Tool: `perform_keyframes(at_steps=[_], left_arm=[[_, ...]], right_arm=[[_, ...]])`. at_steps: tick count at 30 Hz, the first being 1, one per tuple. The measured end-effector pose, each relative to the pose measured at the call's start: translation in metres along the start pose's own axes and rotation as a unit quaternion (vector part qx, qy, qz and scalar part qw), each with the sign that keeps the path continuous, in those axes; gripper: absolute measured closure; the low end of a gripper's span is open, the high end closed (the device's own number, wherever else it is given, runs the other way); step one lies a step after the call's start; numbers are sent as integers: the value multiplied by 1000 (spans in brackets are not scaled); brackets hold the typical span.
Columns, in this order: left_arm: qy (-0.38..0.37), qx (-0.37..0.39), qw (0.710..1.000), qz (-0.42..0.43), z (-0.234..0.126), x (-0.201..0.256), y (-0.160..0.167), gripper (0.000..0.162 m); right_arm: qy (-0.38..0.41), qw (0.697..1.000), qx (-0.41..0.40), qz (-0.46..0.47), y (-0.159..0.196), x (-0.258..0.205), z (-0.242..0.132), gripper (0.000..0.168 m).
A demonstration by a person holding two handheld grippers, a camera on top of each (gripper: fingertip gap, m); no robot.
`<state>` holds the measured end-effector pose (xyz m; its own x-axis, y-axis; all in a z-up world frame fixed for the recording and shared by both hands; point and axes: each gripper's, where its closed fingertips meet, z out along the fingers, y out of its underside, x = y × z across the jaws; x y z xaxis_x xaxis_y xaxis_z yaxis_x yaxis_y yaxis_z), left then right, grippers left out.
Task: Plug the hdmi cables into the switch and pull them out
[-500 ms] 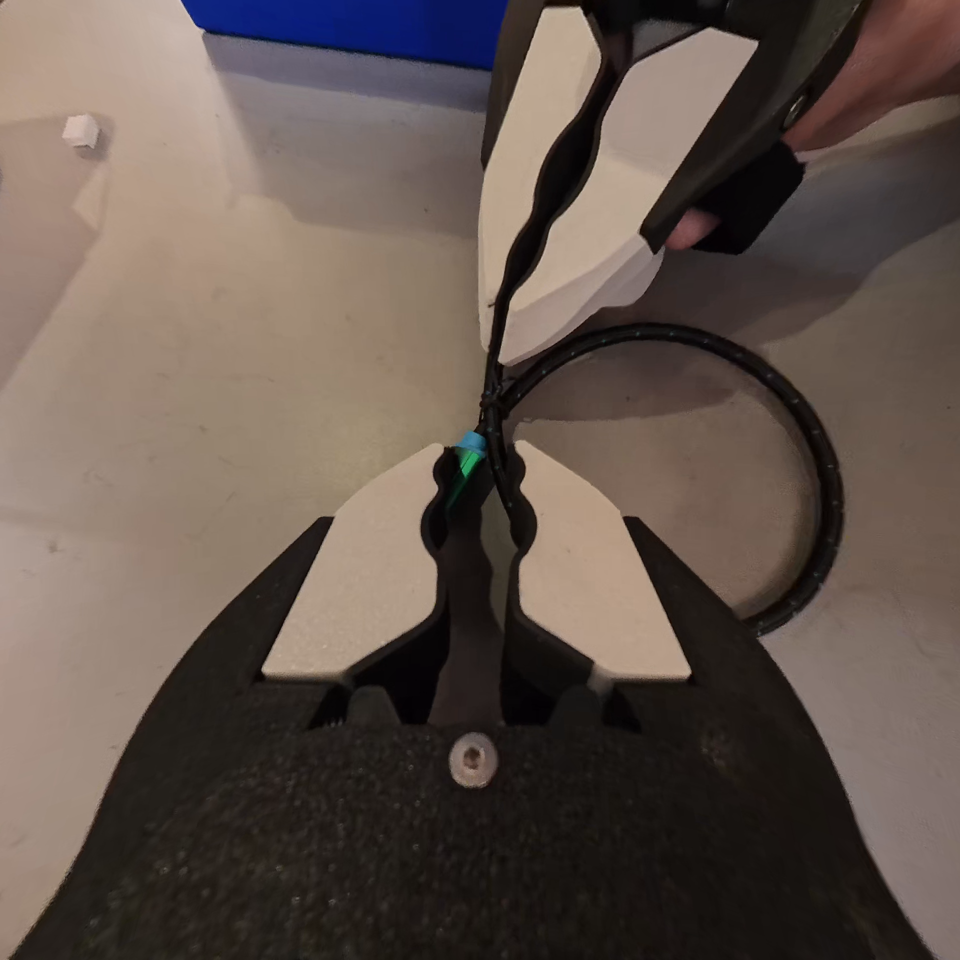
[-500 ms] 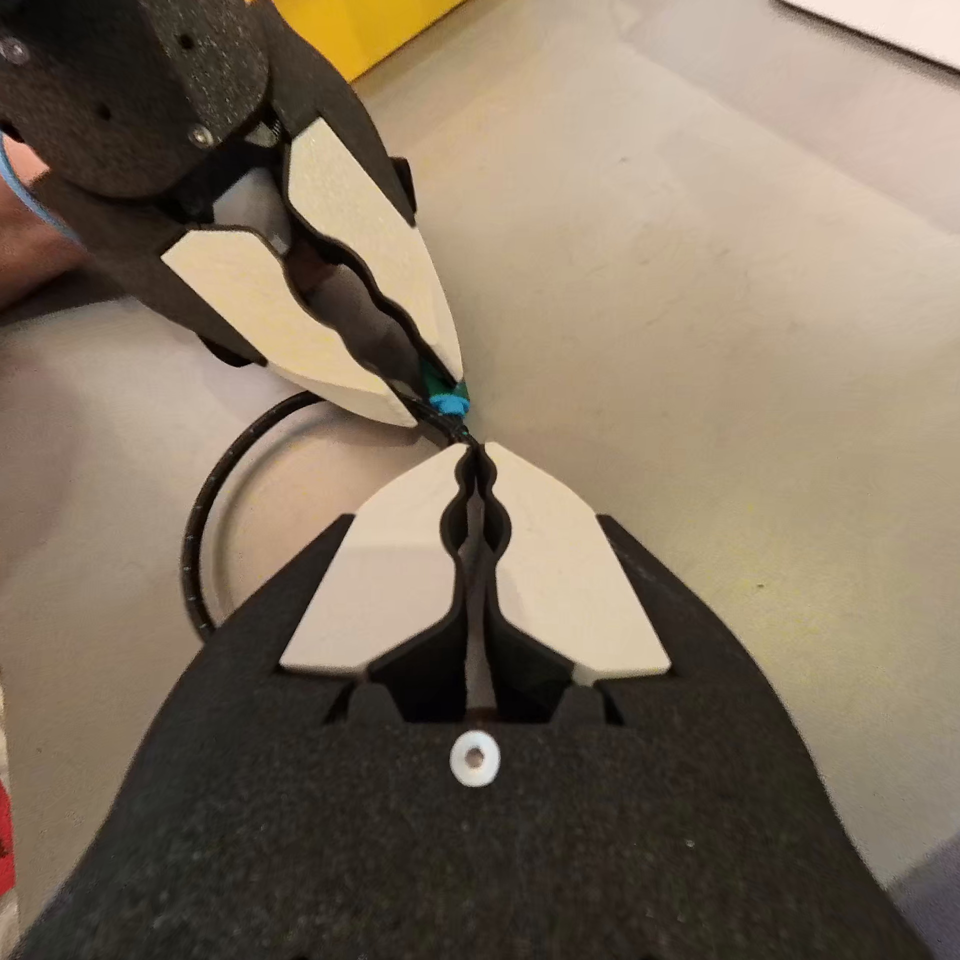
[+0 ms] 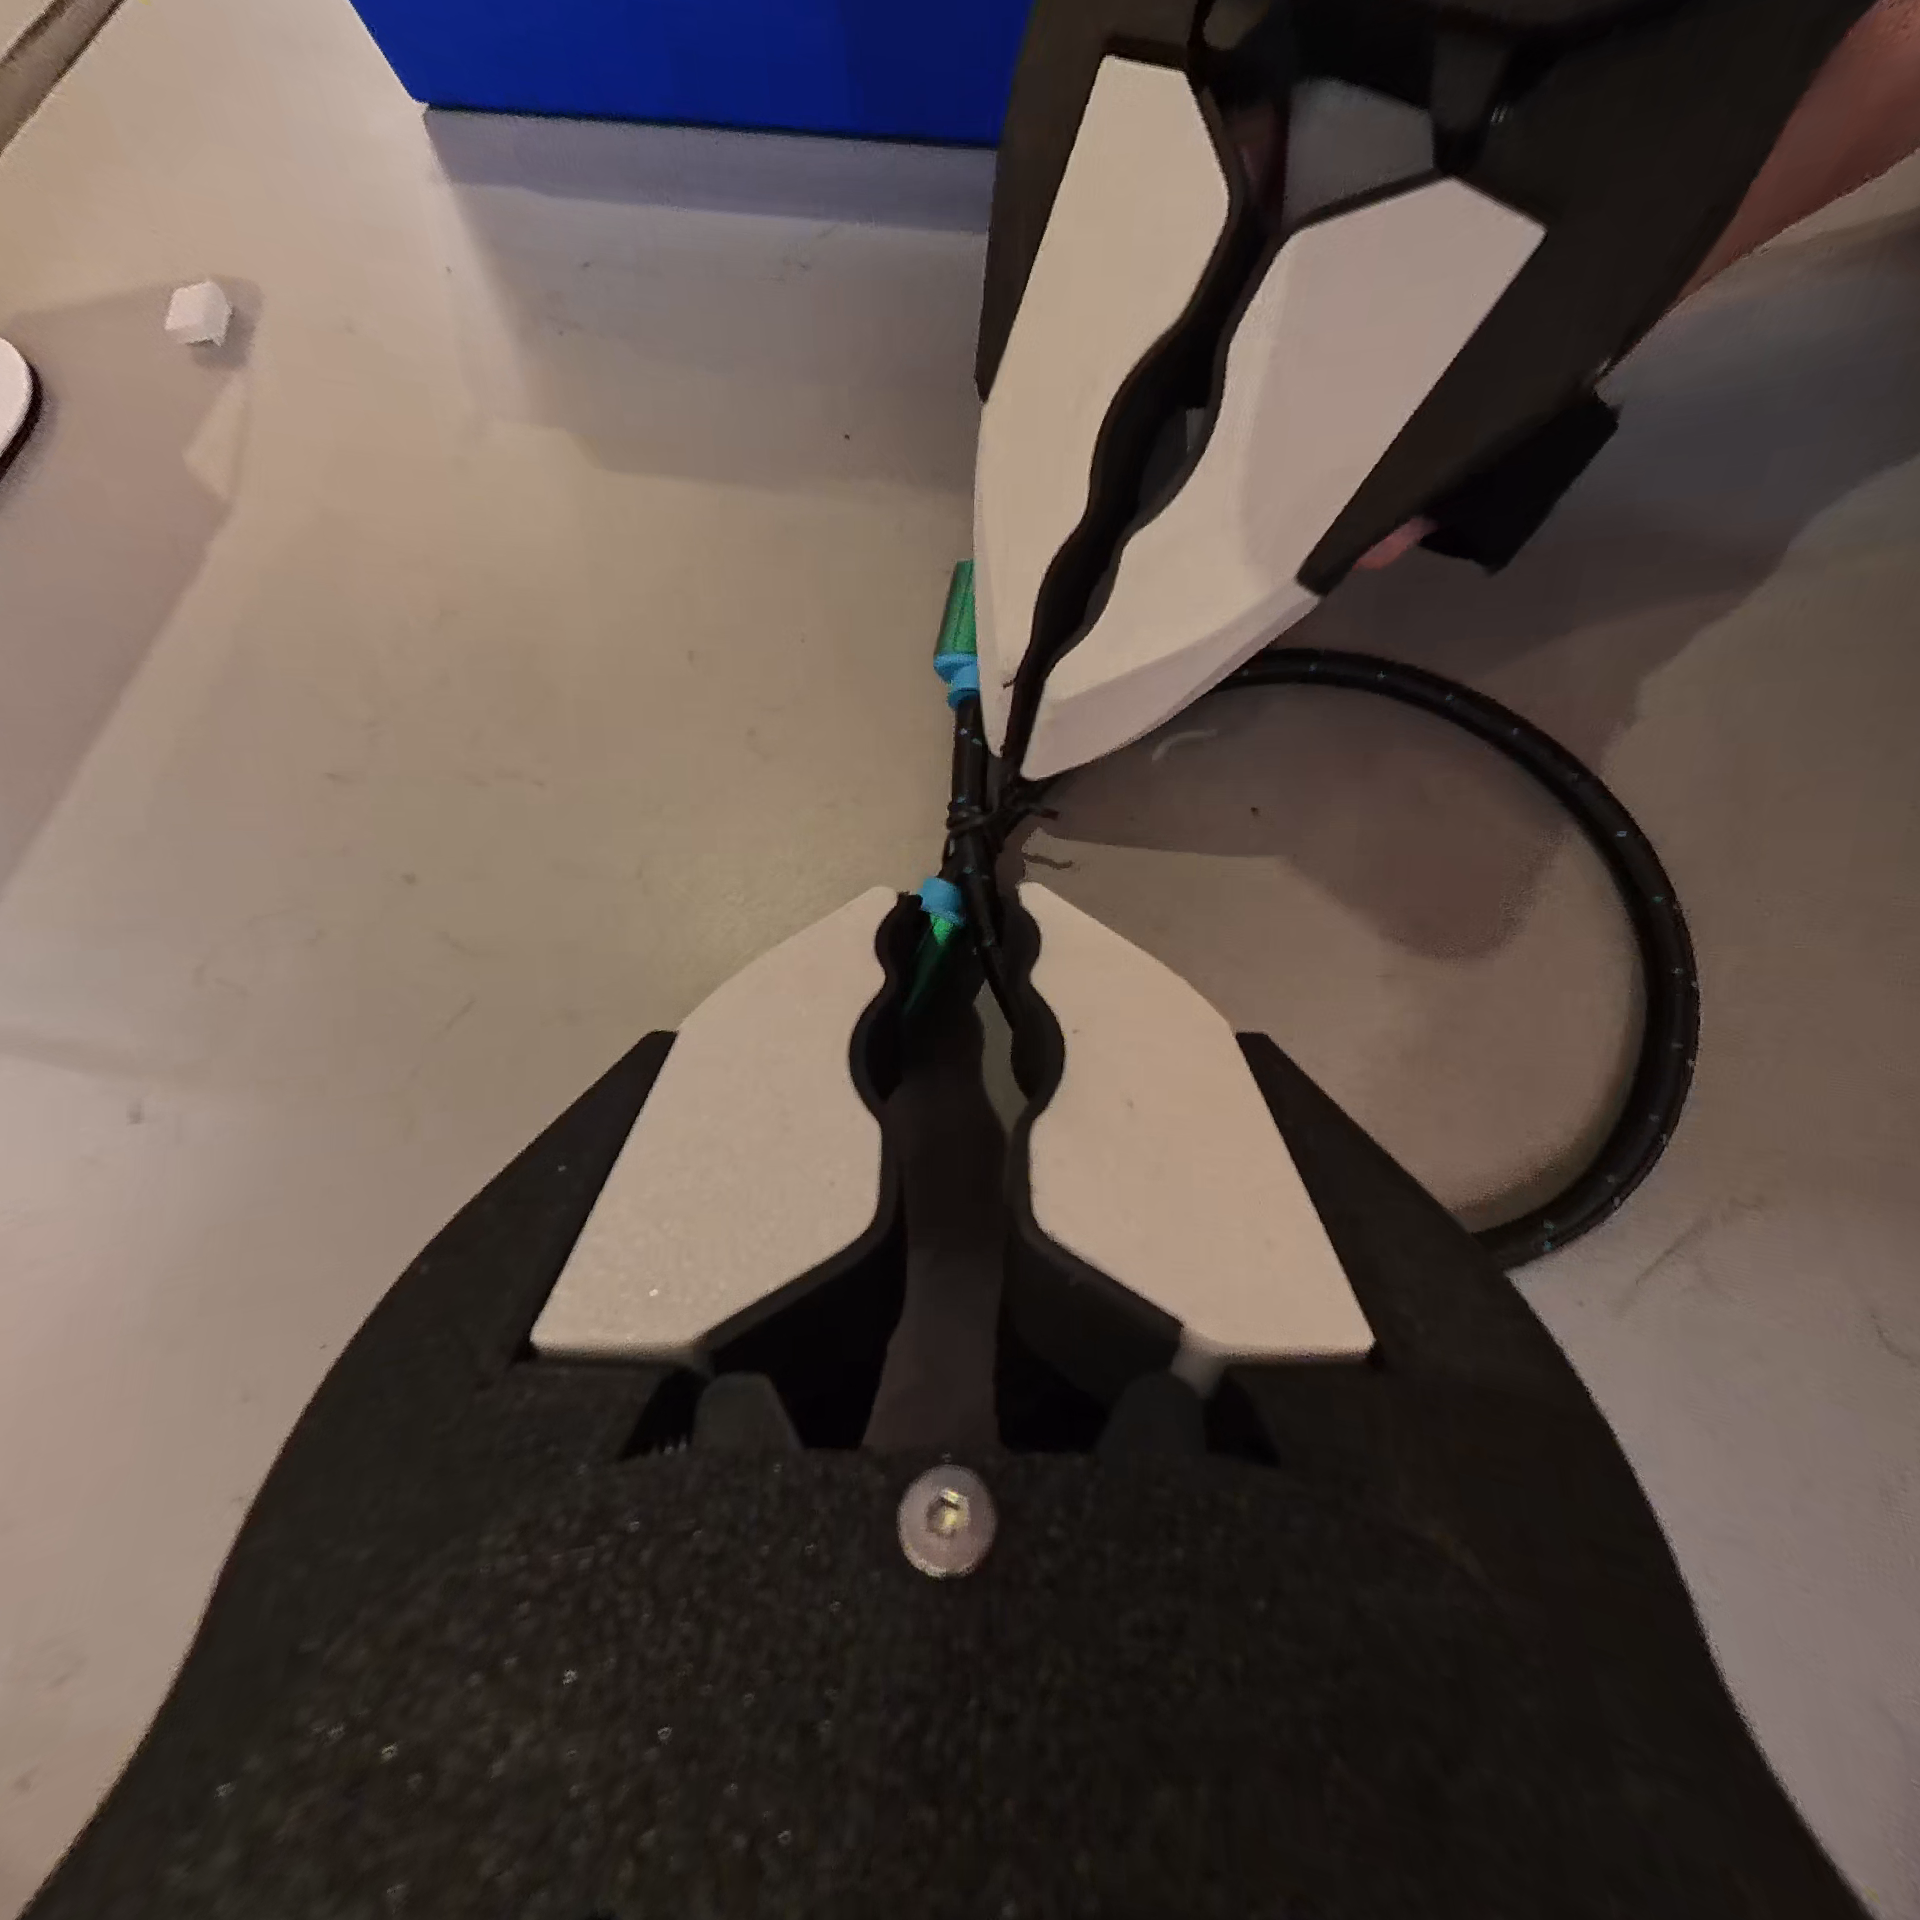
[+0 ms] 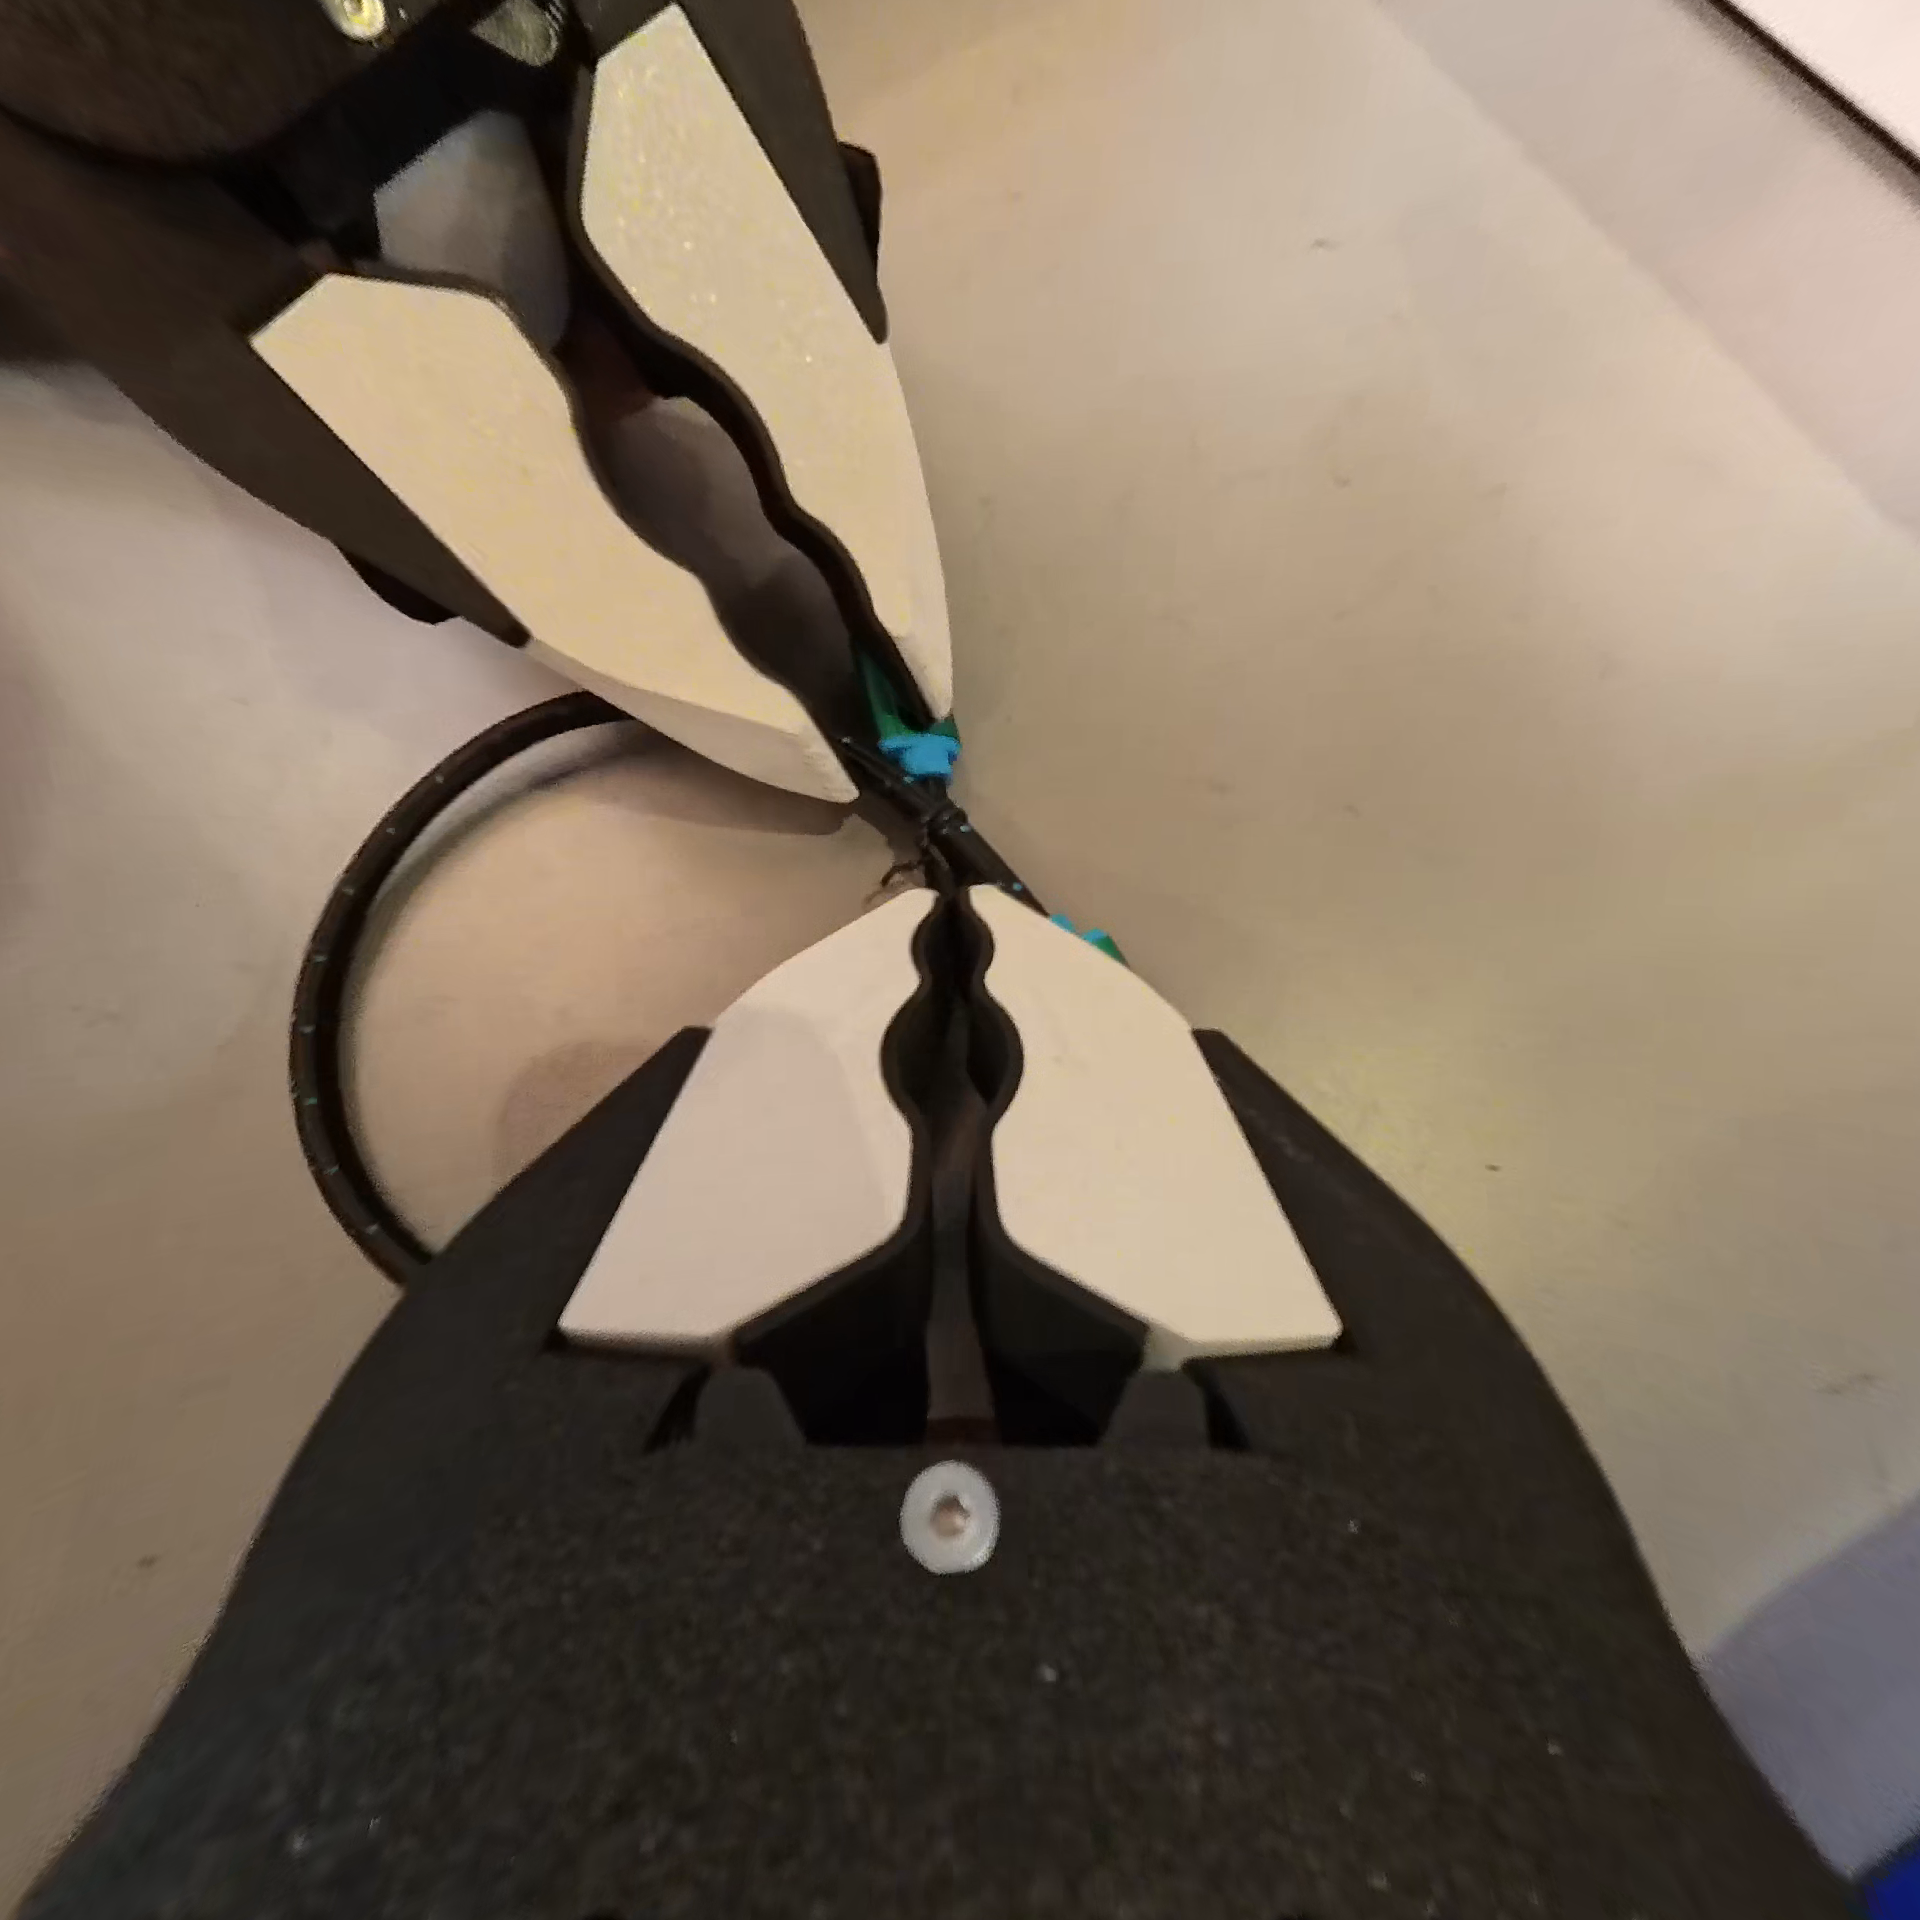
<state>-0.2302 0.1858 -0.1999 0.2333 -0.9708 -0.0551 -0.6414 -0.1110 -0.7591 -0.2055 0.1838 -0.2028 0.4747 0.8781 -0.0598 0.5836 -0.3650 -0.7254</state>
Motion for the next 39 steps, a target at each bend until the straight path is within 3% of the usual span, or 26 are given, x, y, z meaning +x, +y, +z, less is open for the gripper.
perform_keyframes(at_steps=[3, 6, 10, 15, 23, 35, 39], left_arm=[[1, 1, 1000, 0, 0, 0, 0, 147], [3, -2, 1000, -3, 0, 0, 1, 155], [6, -3, 1000, -1, 0, 1, 1, 155], [9, -5, 1000, 2, 1, 3, 1, 155], [19, -6, 1000, -7, 1, 3, 1, 155], [21, -6, 1000, -13, 1, 2, 1, 155], [19, -6, 1000, -11, 1, 3, 1, 155]], right_arm=[[26, 999, 9, -29, -4, 1, -2, 168], [53, 993, 34, -98, -15, -4, -11, 155], [124, 965, 18, -229, -14, -4, -10, 153], [152, 941, 1, -304, -9, -3, 0, 153], [108, 944, 5, -310, -7, -13, 3, 161], [159, 940, -33, -301, -8, 2, 6, 168], [157, 951, -36, -264, -9, 8, 4, 168]])
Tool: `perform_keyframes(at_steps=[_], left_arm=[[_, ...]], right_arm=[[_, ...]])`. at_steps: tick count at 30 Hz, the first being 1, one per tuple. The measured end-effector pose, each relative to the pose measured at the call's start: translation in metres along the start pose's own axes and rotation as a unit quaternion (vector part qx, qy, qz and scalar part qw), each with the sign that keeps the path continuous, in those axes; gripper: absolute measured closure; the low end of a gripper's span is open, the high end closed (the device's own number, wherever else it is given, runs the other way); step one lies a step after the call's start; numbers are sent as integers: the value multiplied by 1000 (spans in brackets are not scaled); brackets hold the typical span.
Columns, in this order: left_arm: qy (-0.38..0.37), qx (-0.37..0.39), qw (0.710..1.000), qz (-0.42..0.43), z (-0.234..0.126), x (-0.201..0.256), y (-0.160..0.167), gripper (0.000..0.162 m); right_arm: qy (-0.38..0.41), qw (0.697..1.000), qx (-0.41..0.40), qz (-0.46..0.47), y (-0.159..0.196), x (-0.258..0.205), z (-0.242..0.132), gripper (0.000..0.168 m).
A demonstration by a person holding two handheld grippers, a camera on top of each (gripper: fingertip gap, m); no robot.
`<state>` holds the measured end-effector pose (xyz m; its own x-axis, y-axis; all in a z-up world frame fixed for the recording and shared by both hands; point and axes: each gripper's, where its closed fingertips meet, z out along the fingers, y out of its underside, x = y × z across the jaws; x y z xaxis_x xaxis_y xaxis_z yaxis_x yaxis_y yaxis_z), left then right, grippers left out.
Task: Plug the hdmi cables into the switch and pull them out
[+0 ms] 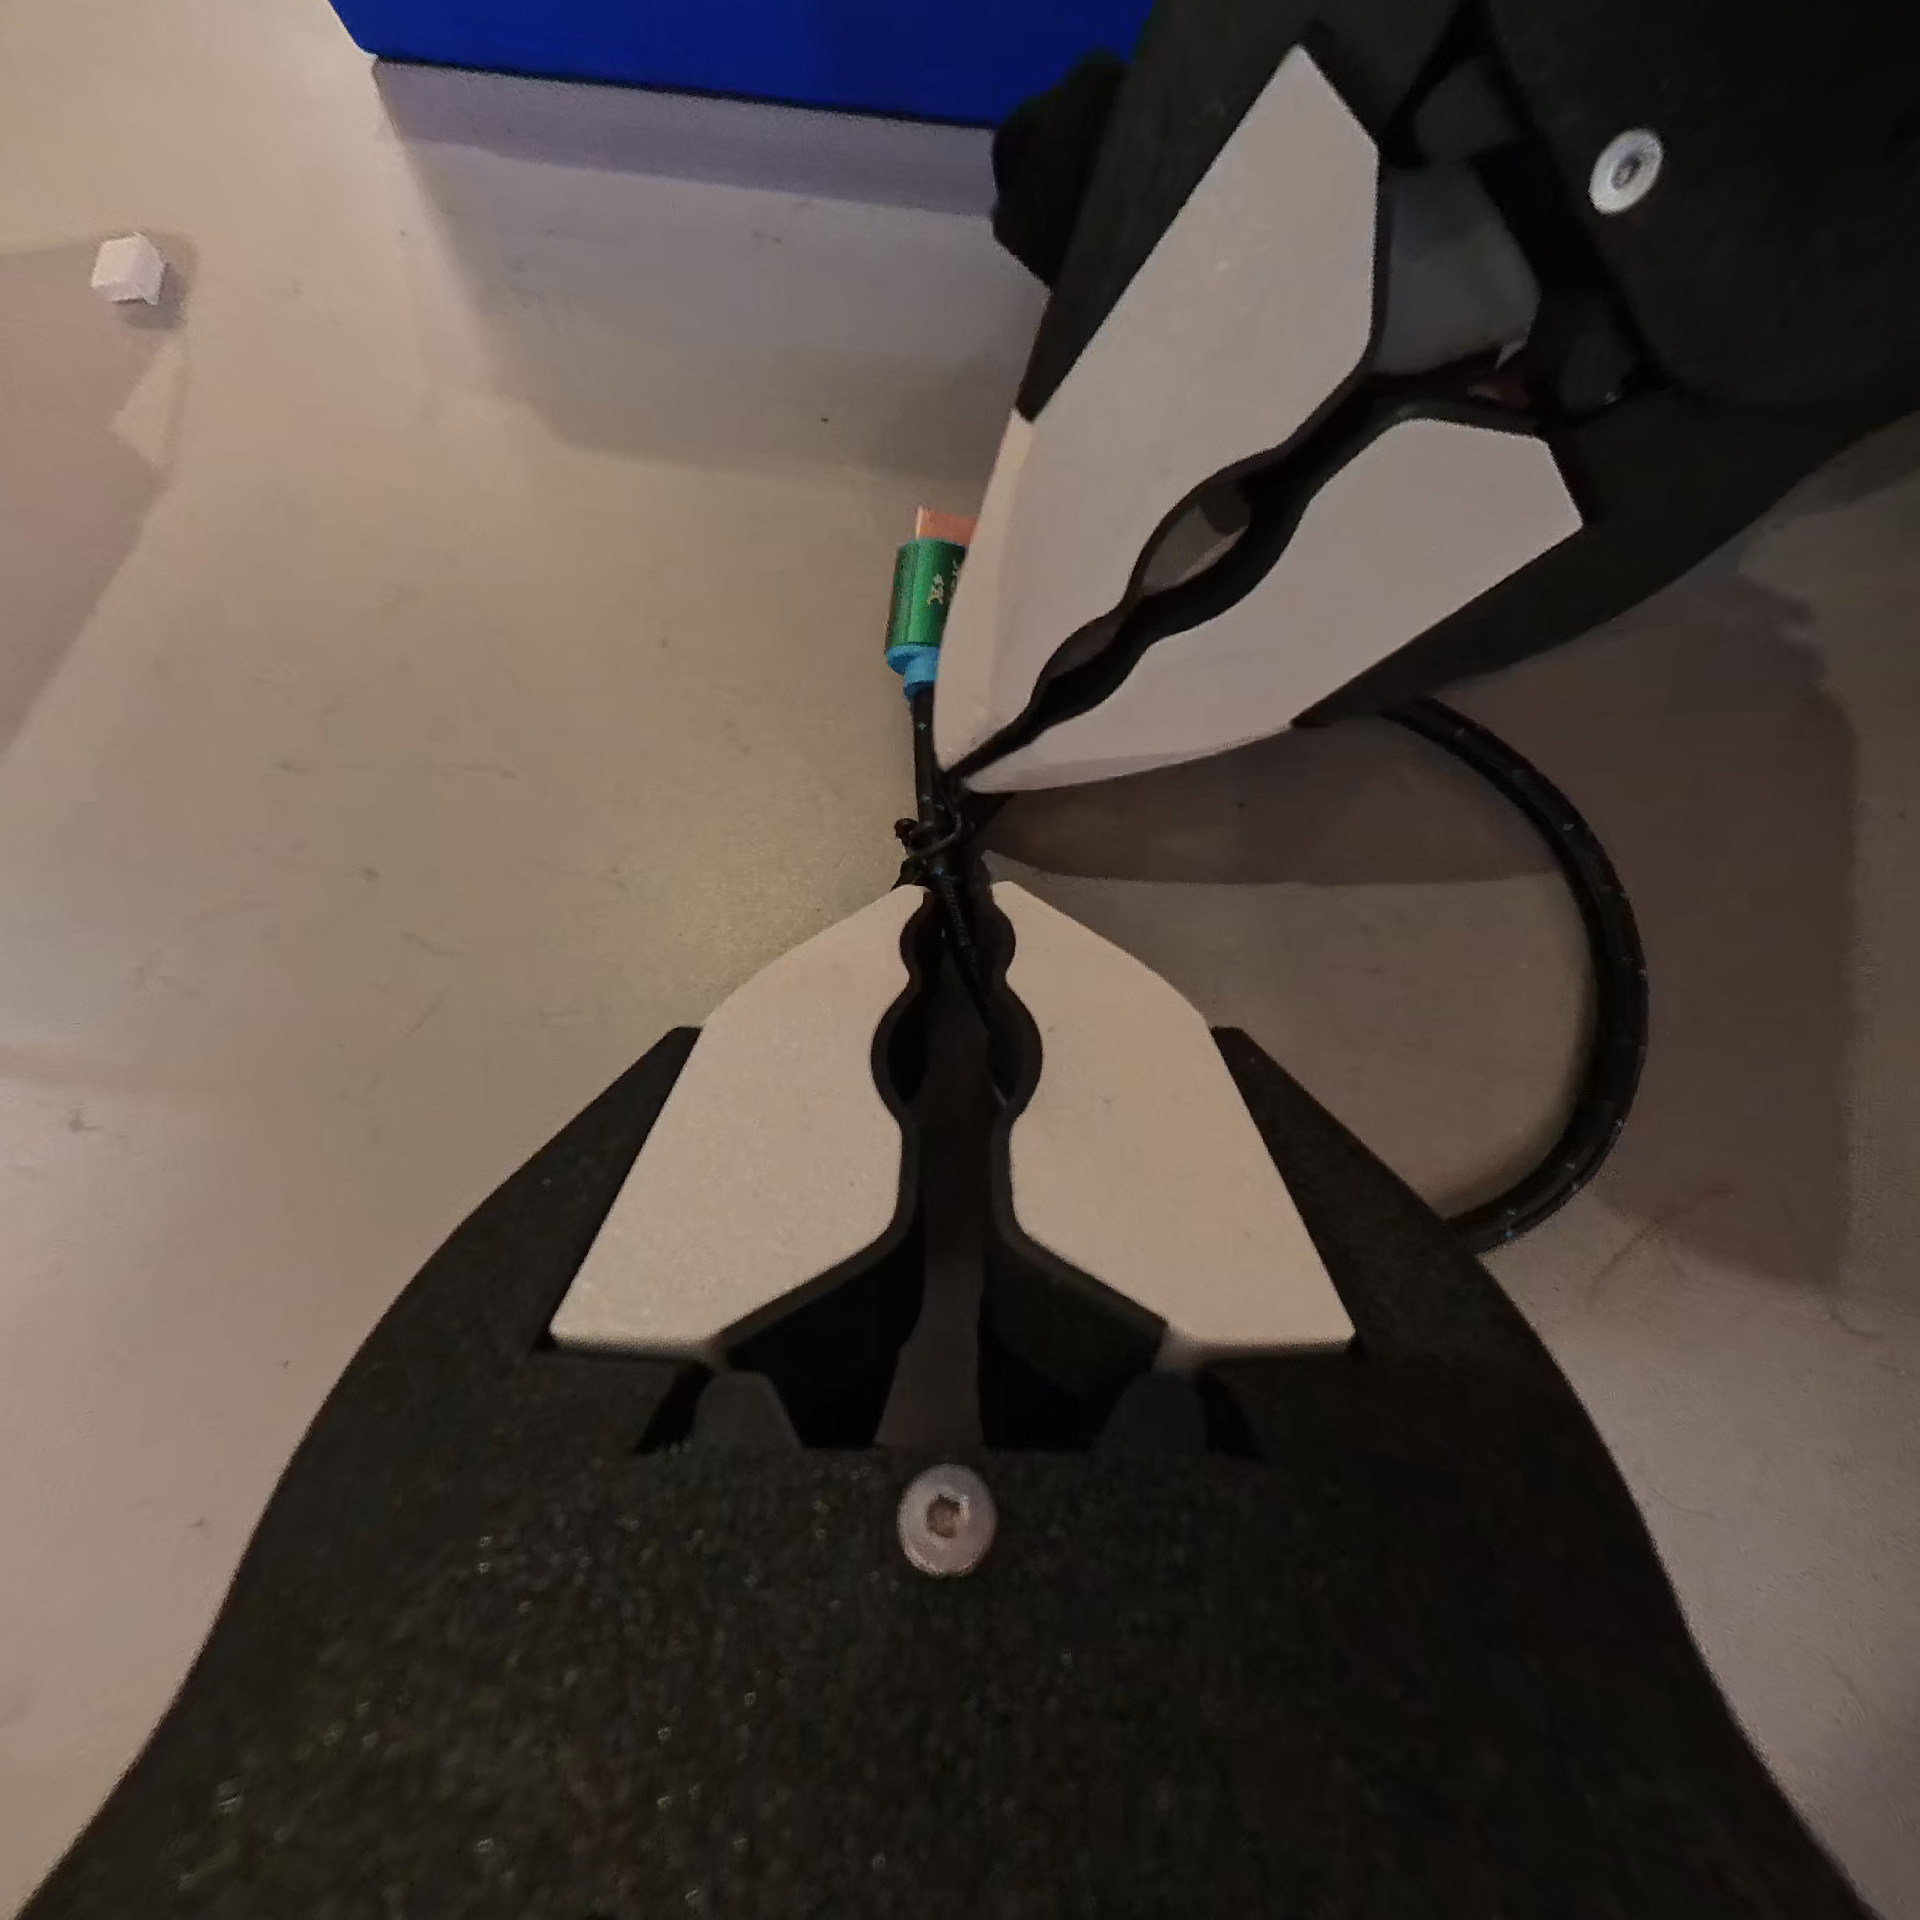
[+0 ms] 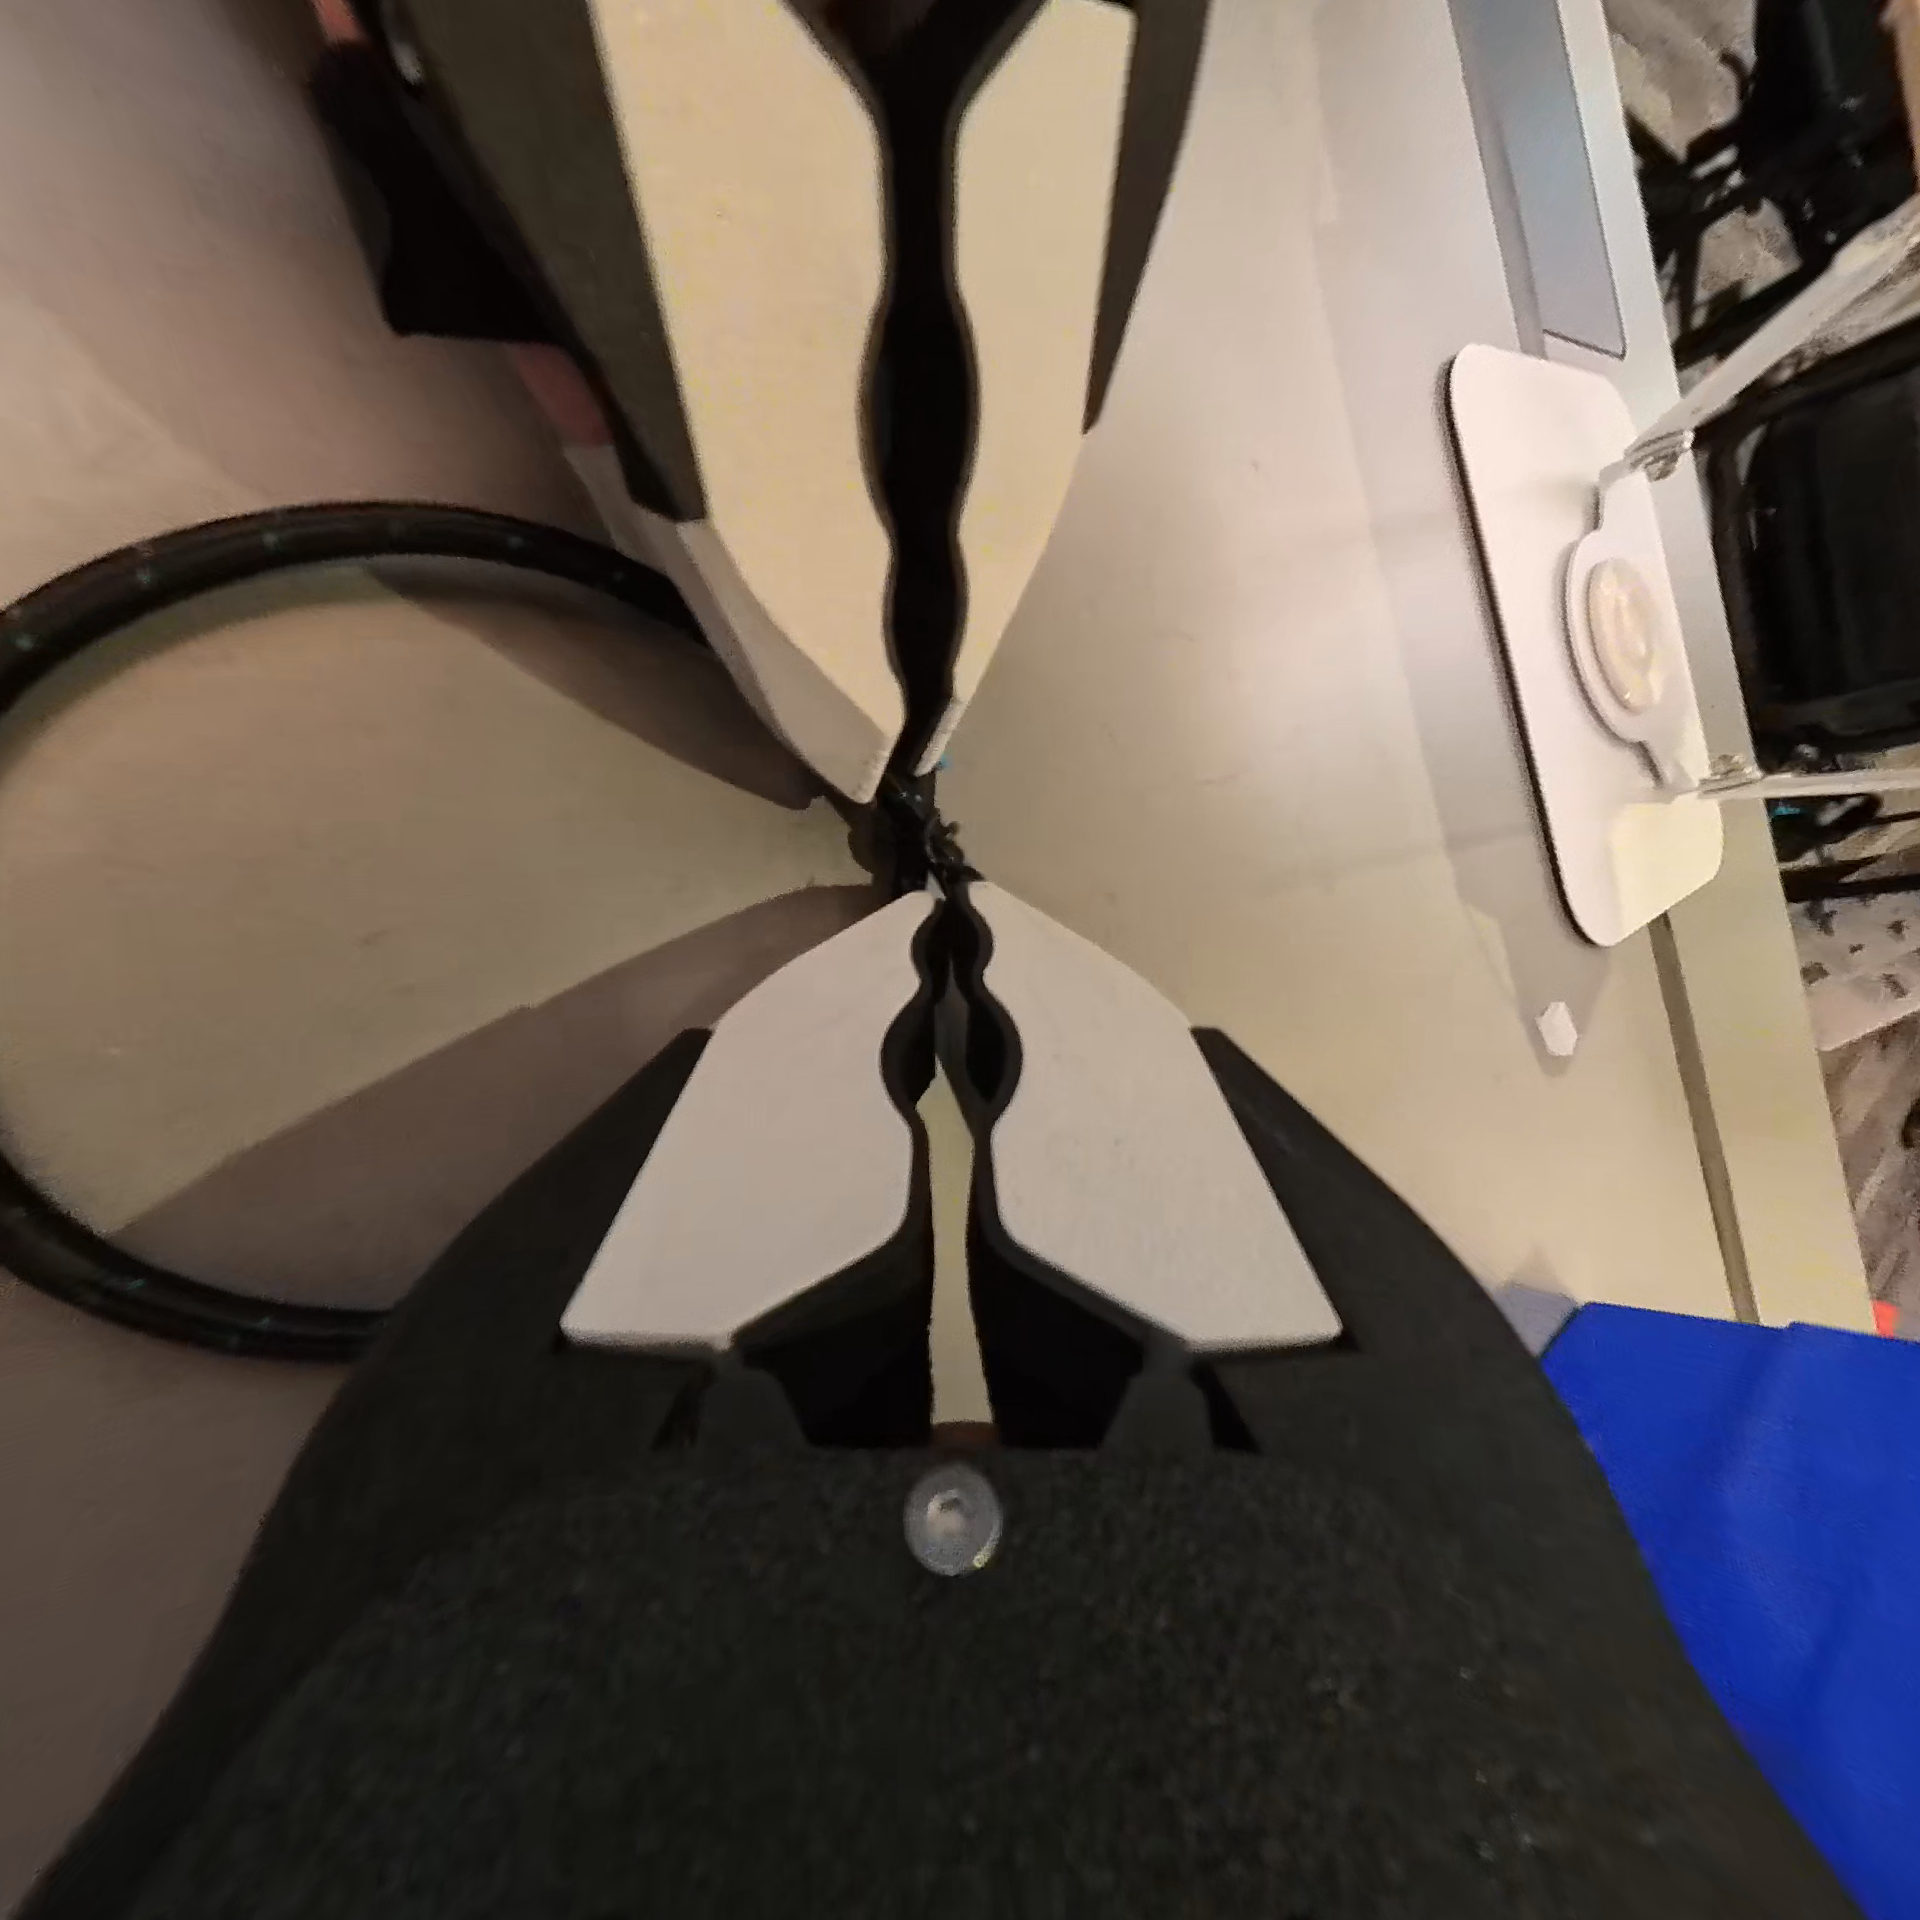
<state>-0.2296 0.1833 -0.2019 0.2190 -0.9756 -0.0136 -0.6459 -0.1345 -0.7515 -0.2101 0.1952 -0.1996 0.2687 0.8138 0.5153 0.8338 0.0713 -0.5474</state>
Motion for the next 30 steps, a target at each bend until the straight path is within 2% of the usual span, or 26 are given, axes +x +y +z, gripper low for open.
perform_keyframes(at_steps=[6, 9, 12, 16, 24, 30], left_arm=[[-1, 0, 1000, 1, 0, 0, 0, 155], [-1, -1, 1000, 3, 0, 0, 0, 155], [0, -2, 1000, 4, 0, 1, 1, 155], [0, -2, 1000, 4, 1, 1, 1, 155], [0, -2, 1000, 5, 1, 1, 1, 155], [-1, -4, 1000, 7, 1, 1, 1, 155]], right_arm=[[16, 1000, 7, -1, -2, 3, 0, 168], [-18, 998, 18, 50, -1, -1, 0, 168], [-48, 992, 29, 112, -1, 0, -2, 152], [-70, 986, 50, 143, -6, 1, -4, 156], [-68, 989, 58, 118, -11, -3, -5, 168], [-53, 996, 47, 57, -9, -8, -6, 168]])
